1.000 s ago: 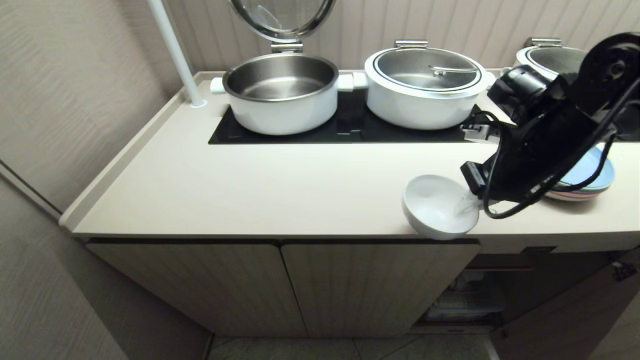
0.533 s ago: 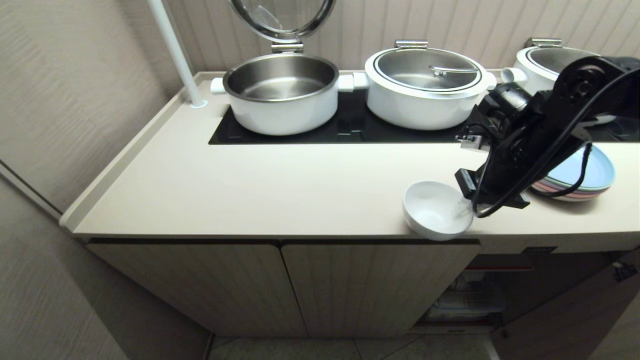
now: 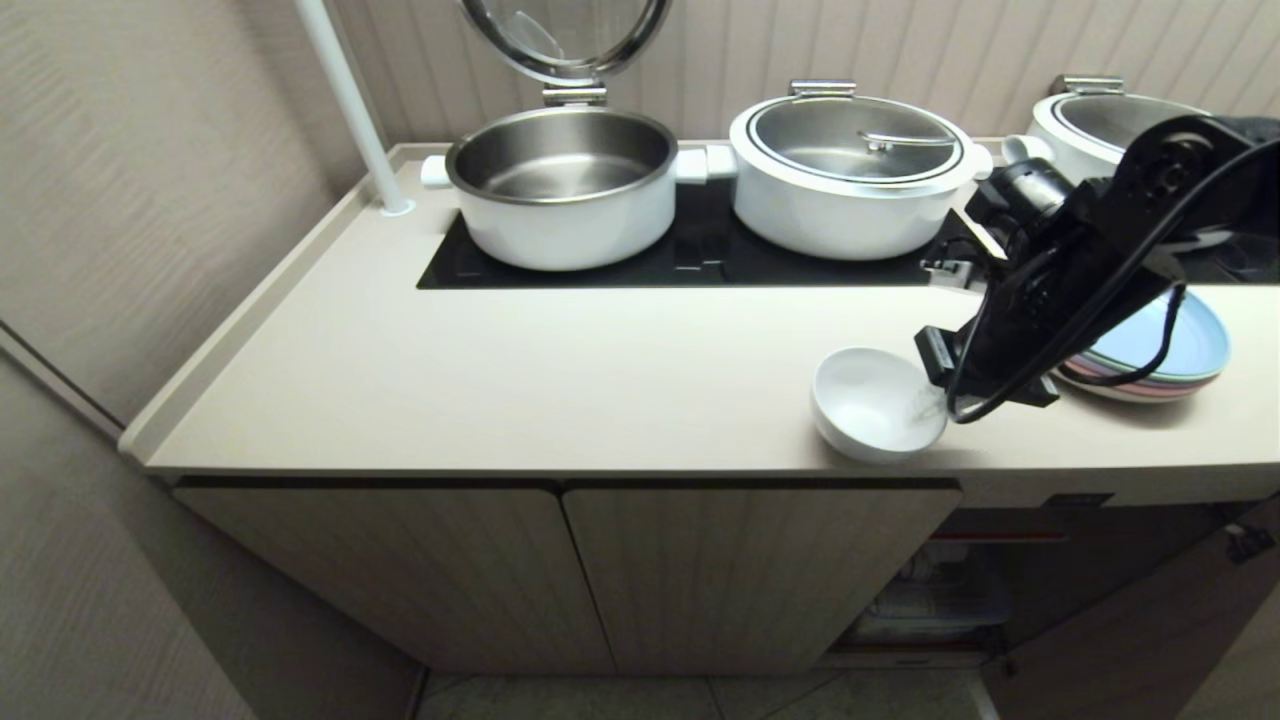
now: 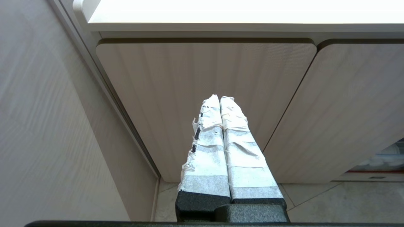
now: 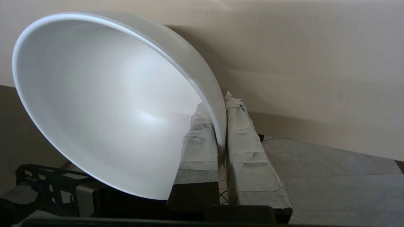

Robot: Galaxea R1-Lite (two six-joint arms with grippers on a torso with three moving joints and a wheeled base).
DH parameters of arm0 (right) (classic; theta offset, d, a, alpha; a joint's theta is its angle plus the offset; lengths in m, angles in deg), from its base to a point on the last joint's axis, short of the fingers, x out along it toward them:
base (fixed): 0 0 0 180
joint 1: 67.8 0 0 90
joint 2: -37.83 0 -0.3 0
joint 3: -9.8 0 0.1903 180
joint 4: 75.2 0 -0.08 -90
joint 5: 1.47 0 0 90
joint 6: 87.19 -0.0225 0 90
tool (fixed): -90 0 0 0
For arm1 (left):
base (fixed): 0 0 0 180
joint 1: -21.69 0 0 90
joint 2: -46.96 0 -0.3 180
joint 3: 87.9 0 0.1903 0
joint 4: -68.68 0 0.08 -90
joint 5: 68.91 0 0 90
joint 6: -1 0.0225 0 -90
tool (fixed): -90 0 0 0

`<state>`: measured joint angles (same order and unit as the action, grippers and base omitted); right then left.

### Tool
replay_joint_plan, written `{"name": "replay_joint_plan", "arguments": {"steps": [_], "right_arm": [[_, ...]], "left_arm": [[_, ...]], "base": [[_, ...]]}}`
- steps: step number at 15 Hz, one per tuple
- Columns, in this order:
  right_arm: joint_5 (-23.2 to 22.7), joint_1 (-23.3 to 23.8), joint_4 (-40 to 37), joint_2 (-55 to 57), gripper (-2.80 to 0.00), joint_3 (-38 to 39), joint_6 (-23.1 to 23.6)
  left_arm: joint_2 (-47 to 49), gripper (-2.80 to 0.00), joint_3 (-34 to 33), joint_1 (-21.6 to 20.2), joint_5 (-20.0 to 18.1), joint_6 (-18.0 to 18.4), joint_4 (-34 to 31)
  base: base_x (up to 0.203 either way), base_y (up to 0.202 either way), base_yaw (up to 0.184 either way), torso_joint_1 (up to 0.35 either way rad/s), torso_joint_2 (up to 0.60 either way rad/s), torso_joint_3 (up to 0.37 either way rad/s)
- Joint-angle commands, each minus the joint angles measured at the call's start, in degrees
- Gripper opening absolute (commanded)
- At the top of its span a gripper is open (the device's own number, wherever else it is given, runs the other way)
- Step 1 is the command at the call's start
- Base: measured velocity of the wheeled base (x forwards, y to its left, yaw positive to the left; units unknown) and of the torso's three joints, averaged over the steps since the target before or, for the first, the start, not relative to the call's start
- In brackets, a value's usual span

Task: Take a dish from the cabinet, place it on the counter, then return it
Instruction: Place it on the table

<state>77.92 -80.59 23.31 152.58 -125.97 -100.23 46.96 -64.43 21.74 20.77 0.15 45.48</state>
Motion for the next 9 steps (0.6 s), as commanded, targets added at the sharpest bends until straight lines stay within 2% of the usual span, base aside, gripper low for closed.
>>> {"name": "replay_joint_plan", "arguments": {"steps": [1,9], "right_arm": [[-0.1,1.4,-0.2,-0.3,-2.80,-0.1,-0.1],[0.0,2.8,3.9,1.0,-2.80,-0.2,-0.3]], "left_arm": [[0.0,-2.80,0.0,0.0,0.0,0.0,0.0],[0.0,-2.80,0.0,0.0,0.0,0.0,0.0]], "base": [[0.000,0.000,0.000,0.000,0.00,0.000],[0.000,0.000,0.000,0.000,0.00,0.000]]}}
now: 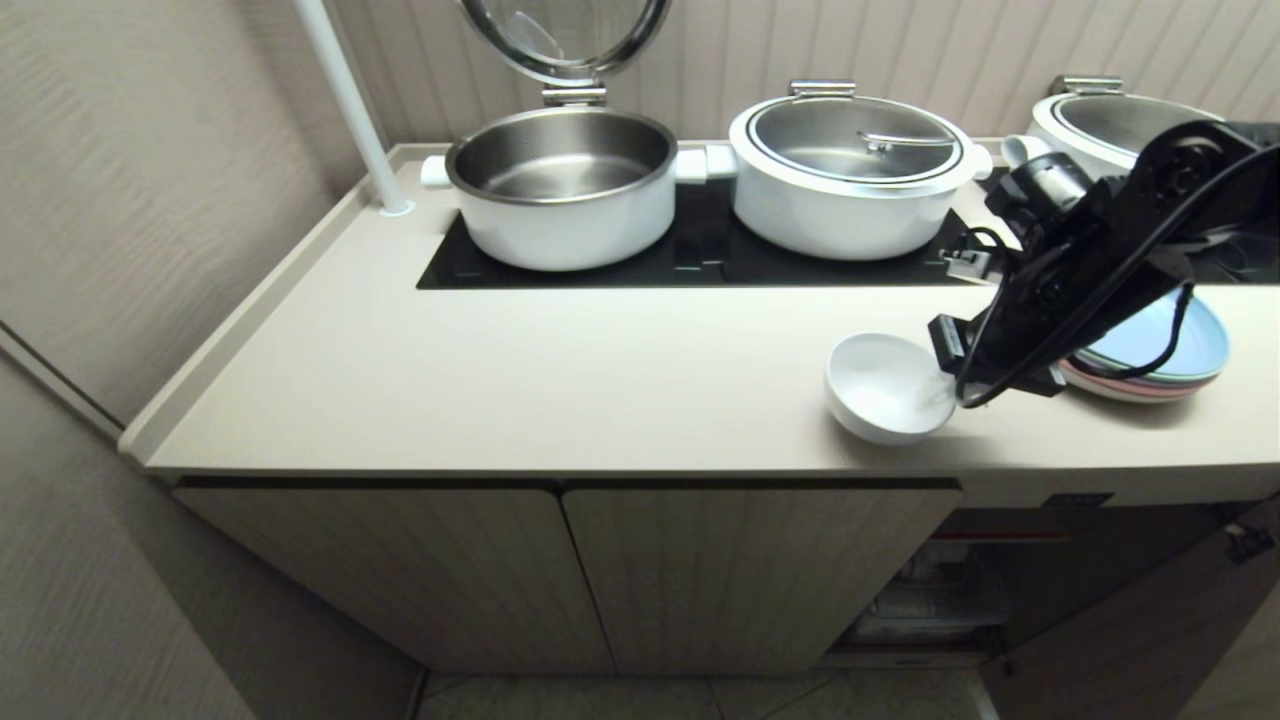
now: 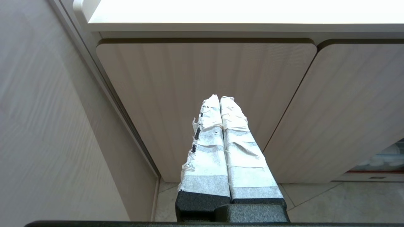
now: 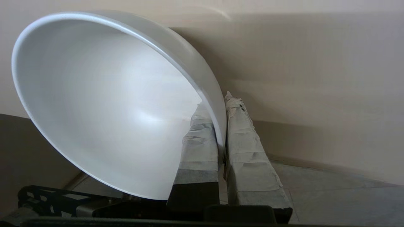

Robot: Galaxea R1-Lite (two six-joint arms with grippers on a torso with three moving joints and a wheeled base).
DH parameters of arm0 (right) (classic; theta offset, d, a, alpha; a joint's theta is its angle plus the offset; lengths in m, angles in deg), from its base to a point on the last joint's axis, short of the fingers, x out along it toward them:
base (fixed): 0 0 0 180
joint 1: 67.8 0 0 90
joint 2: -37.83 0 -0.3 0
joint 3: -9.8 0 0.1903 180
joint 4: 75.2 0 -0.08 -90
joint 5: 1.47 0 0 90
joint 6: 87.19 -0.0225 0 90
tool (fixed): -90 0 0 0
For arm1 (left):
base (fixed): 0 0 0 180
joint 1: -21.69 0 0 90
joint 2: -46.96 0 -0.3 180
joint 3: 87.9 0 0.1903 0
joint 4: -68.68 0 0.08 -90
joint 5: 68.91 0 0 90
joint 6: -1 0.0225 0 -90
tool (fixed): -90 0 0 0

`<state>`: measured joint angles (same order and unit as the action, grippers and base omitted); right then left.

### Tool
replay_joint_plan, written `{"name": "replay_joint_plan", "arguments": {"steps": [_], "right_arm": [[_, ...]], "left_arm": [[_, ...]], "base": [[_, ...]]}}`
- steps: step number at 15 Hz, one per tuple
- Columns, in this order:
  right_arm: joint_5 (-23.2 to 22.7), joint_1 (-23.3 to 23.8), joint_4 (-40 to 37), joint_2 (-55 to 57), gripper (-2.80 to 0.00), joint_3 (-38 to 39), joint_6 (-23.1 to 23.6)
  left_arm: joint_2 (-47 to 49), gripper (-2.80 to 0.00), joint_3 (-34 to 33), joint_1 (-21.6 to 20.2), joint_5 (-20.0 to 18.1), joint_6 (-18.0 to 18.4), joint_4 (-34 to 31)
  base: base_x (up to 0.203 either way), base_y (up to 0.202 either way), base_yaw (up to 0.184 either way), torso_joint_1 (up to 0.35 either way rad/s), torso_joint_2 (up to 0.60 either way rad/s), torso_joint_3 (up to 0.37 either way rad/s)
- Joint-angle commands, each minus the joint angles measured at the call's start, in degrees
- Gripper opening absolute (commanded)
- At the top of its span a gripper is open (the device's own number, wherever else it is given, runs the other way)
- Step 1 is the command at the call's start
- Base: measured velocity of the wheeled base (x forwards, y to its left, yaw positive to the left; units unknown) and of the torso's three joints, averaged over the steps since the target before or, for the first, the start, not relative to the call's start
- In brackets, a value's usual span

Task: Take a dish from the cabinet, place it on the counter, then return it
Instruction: Place it on the table

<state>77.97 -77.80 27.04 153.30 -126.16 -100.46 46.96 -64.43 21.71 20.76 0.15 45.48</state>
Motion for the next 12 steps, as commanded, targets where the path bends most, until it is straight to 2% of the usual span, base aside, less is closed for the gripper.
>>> {"name": "replay_joint_plan", "arguments": {"steps": [1,12], "right_arm": [[0.3,0.0,1.5,0.6,-2.80,0.0,-0.2],[1.4,1.6,3.7,2.0,-2.80,-0.1,-0.3]], "left_arm": [[0.0,-2.80,0.0,0.1,0.0,0.0,0.0],[0.0,-2.80,0.0,0.1,0.0,0.0,0.0]], "base": [[0.000,0.000,0.000,0.000,0.00,0.000],[0.000,0.000,0.000,0.000,0.00,0.000]]}}
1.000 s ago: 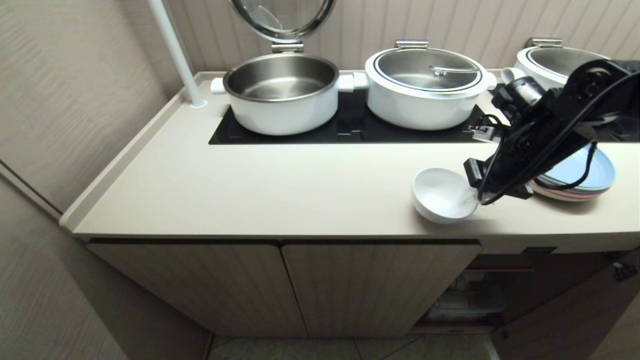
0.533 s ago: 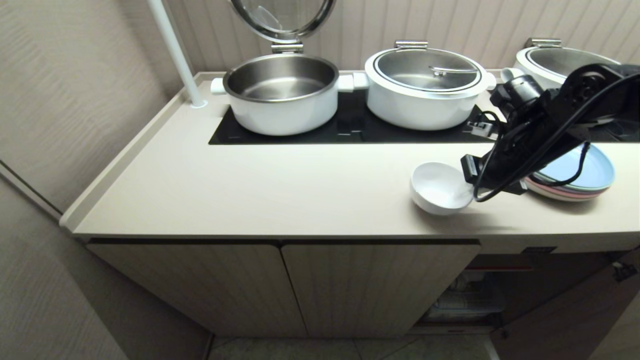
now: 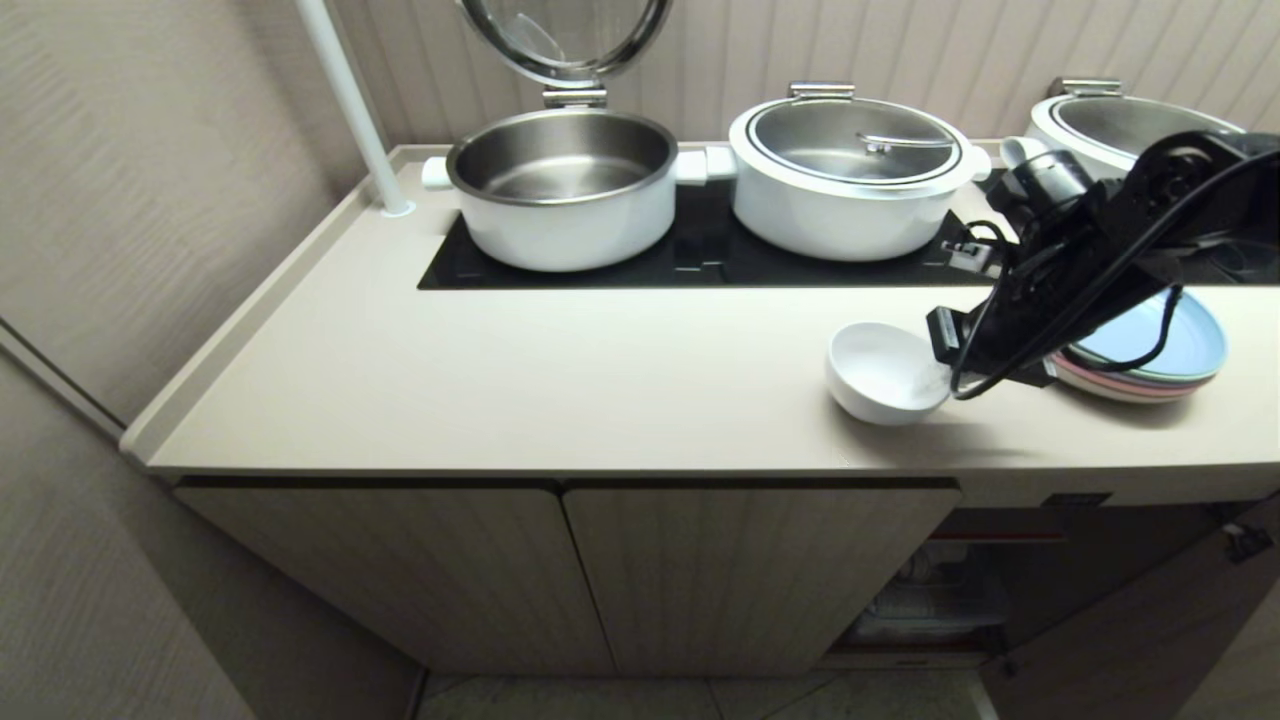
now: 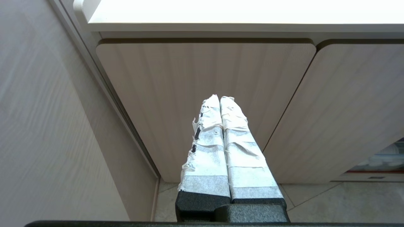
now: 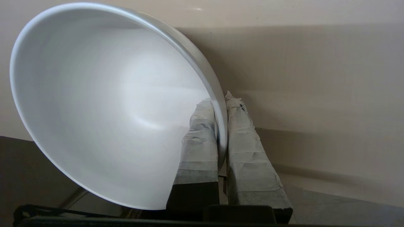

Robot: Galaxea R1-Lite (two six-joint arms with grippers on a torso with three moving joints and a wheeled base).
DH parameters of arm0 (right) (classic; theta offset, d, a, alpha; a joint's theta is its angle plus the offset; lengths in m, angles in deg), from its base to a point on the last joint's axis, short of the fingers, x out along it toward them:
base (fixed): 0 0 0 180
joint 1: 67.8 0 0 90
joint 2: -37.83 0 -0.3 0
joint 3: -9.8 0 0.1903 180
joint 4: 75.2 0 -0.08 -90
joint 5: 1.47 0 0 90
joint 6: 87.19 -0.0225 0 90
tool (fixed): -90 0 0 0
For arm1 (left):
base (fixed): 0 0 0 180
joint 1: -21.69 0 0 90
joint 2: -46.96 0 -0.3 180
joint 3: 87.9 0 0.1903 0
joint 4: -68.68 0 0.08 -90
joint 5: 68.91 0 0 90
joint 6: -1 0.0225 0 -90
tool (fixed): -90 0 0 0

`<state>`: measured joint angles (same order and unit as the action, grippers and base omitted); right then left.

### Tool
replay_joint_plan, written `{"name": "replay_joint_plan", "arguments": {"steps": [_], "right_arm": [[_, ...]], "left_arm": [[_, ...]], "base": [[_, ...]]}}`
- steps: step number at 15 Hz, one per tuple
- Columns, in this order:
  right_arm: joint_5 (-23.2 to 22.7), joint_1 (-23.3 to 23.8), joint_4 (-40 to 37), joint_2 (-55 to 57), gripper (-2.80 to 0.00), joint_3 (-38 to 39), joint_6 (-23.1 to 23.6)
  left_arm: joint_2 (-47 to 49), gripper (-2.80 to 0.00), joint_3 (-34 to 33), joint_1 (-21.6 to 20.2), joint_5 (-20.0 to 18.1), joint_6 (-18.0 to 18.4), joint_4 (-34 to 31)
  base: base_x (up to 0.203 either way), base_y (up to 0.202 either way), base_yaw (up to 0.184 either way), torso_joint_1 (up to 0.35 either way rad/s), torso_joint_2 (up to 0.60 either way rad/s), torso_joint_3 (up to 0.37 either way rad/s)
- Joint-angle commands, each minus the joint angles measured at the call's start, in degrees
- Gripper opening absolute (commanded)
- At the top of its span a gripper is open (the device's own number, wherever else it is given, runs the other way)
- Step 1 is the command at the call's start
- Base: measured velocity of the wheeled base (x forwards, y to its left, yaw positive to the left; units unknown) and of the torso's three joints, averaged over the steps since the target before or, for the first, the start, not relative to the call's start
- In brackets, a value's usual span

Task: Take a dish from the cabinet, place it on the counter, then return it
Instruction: Place it on the table

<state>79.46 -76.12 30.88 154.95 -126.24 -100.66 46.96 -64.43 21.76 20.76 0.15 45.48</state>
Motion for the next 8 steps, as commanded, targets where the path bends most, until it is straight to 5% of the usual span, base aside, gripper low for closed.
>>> {"name": "replay_joint_plan", "arguments": {"steps": [1,8], "right_arm": [[-0.1,0.0,-0.2,0.3,-2.80,0.0,-0.1],[-0.2,-0.1,-0.2,0.2,-2.80,0.0,-0.1]], "left_arm": [[0.0,-2.80,0.0,0.0,0.0,0.0,0.0],[0.0,-2.80,0.0,-0.1,0.0,0.0,0.0]], "base": [[0.000,0.000,0.000,0.000,0.00,0.000],[0.000,0.000,0.000,0.000,0.00,0.000]]}}
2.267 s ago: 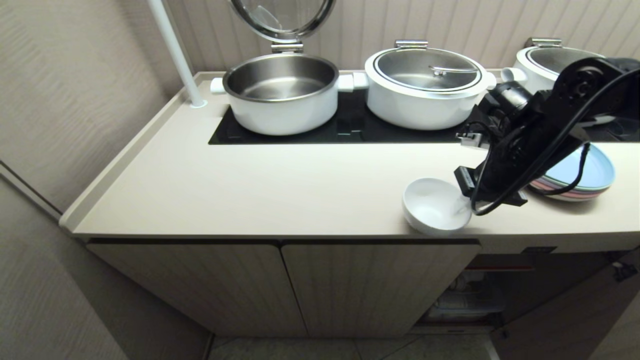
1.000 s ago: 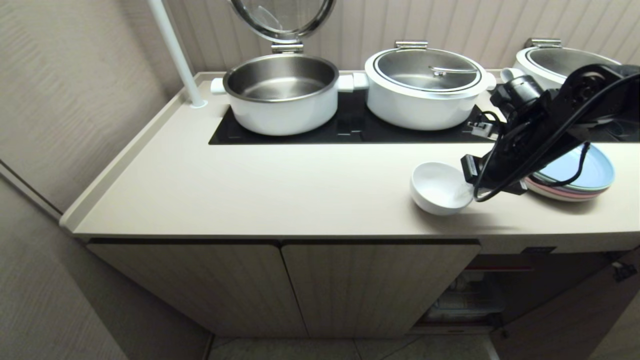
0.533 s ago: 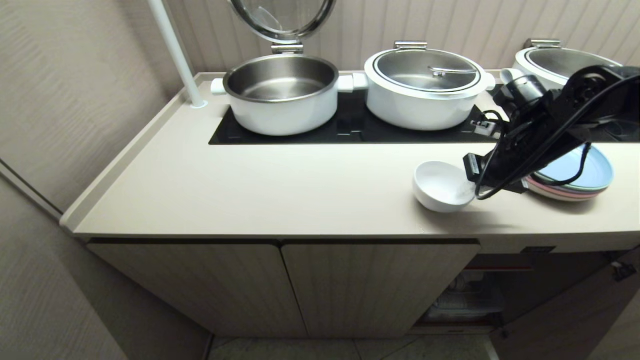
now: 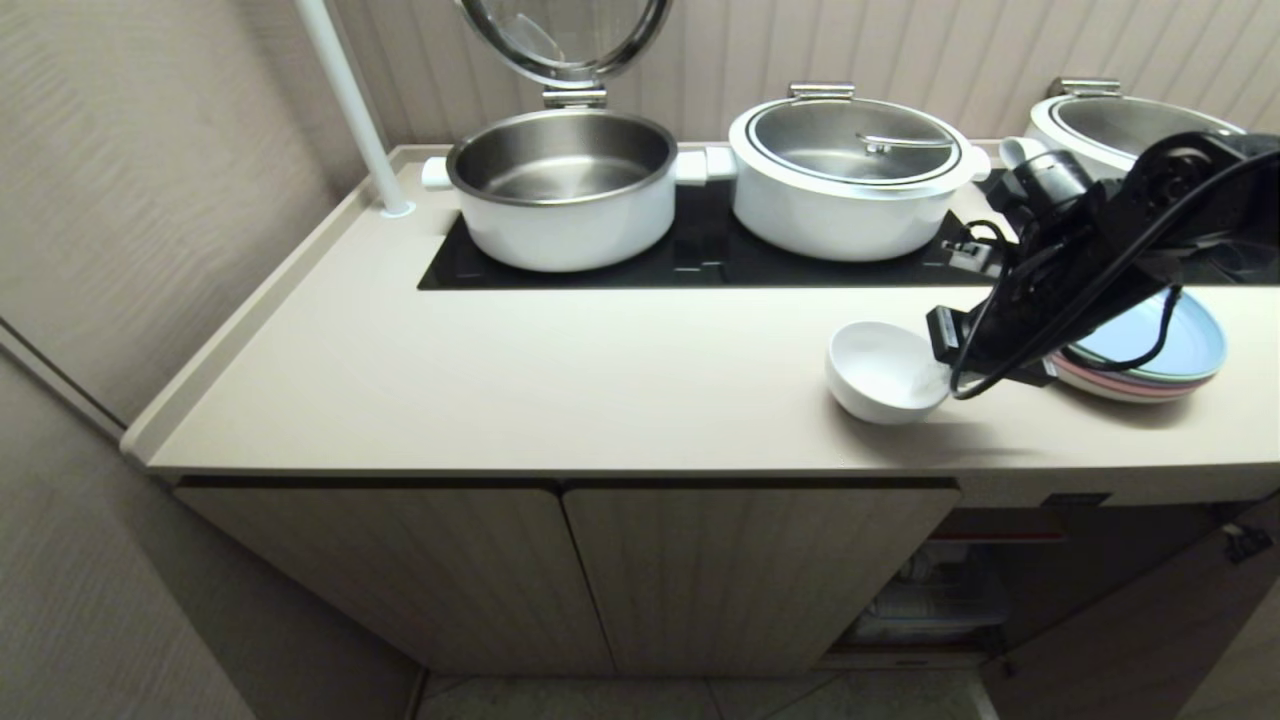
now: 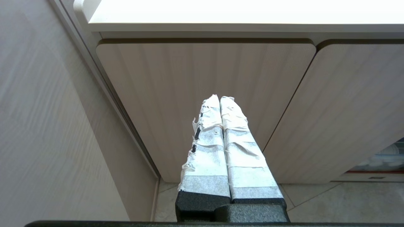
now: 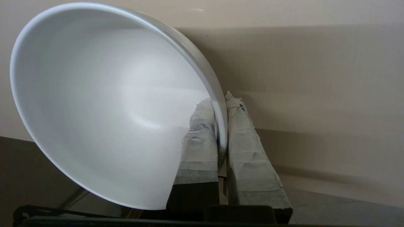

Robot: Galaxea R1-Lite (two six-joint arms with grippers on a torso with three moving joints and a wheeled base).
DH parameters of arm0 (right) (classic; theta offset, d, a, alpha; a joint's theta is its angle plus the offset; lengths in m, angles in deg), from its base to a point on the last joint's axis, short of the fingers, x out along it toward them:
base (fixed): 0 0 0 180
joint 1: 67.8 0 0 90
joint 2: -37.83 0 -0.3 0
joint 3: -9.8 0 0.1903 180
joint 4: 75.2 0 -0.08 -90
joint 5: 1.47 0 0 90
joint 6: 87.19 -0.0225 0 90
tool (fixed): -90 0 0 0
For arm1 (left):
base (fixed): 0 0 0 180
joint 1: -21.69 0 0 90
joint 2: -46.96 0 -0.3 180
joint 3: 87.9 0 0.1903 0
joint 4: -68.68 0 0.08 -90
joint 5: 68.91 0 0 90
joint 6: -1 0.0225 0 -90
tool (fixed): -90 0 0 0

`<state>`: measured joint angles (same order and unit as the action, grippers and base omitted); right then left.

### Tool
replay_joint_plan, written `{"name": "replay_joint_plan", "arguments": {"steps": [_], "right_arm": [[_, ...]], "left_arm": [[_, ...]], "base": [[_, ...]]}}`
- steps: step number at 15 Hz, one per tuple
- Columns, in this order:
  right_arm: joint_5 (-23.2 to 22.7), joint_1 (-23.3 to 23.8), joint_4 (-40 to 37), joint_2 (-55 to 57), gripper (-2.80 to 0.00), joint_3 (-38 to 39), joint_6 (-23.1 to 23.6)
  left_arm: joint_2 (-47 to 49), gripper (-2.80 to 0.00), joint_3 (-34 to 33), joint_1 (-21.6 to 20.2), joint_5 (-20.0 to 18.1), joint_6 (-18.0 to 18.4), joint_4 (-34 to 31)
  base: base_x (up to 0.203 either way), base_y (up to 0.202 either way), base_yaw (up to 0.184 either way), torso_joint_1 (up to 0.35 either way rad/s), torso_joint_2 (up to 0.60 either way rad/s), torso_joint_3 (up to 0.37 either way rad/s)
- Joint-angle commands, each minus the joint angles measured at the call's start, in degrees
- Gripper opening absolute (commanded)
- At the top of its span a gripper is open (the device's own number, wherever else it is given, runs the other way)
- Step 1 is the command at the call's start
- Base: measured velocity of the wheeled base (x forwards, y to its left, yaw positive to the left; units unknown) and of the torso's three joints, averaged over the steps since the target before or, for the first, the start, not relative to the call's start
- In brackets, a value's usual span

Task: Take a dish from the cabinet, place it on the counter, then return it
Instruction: Place it on the table

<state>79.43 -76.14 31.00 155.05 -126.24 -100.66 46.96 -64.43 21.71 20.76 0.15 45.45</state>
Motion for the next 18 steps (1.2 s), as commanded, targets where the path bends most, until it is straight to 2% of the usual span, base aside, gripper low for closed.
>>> {"name": "replay_joint_plan", "arguments": {"steps": [1,2,18], "right_arm": [[-0.1,-0.2,-0.4,0.1,-2.80,0.0,-0.1],[-0.1,-0.3,-0.6,0.1,0.00,0.0,-0.1],[-0.1,-0.6,3.5,-1.2,0.00,0.0,0.3]], "left_arm": [[0.0,-2.80,0.0,0.0,0.0,0.0,0.0],[0.0,-2.80,0.0,0.1,0.0,0.0,0.0],[0.0,-2.80,0.0,0.1,0.0,0.0,0.0]], "base": [[0.000,0.000,0.000,0.000,0.00,0.000],[0.000,0.000,0.000,0.000,0.00,0.000],[0.000,0.000,0.000,0.000,0.00,0.000]]}}
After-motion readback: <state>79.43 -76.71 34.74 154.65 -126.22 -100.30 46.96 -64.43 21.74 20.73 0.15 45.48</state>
